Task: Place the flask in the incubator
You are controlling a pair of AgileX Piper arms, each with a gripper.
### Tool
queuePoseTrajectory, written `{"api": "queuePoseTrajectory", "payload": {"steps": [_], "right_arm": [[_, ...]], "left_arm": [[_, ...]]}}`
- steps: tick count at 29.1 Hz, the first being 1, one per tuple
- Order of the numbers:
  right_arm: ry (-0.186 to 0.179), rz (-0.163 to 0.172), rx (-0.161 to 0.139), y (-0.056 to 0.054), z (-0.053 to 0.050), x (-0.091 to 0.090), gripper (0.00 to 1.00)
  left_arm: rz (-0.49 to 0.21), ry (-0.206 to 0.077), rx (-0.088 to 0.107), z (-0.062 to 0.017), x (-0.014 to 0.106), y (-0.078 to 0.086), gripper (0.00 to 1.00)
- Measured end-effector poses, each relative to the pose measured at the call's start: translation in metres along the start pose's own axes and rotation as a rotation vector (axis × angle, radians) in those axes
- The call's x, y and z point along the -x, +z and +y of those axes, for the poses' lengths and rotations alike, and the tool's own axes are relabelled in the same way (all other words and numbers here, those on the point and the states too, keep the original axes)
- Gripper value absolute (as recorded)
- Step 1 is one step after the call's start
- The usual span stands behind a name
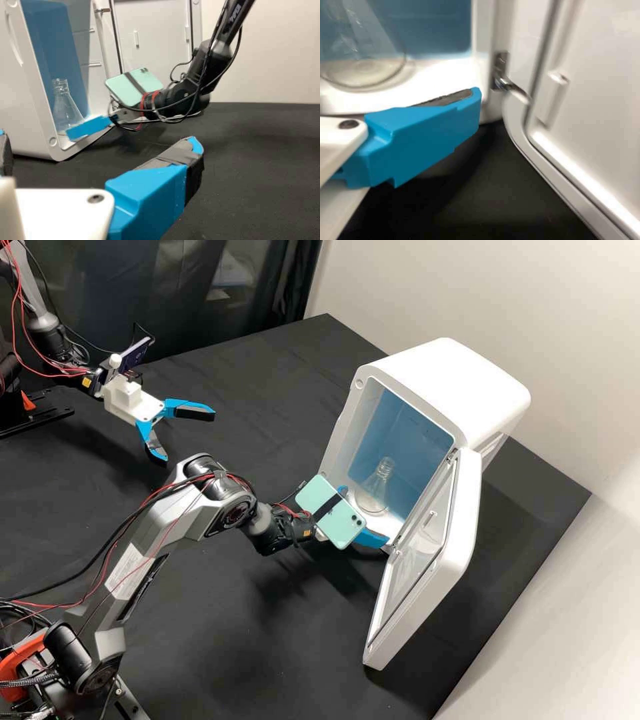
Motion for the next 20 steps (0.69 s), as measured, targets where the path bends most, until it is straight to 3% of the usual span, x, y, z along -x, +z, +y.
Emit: {"api": "queuePoseTrajectory", "payload": {"steps": [4,12,14,20], "right_arm": [[0.028,0.011,-0.013,0.008,0.001,0.020,1.00],[0.141,0.089,0.009,0.013,0.013,0.069,1.00],[0.153,0.092,-0.013,0.015,0.017,0.079,1.00],[0.122,0.079,-0.143,0.030,0.031,0.111,1.00]], "left_arm": [[-0.028,-0.002,-0.046,-0.0005,0.001,0.007,1.00],[-0.031,0.000,-0.048,-0.0003,0.001,0.008,1.00],[-0.031,0.000,-0.048,-0.0003,0.001,0.008,1.00],[-0.031,0.000,-0.048,-0.0003,0.001,0.008,1.00]]}}
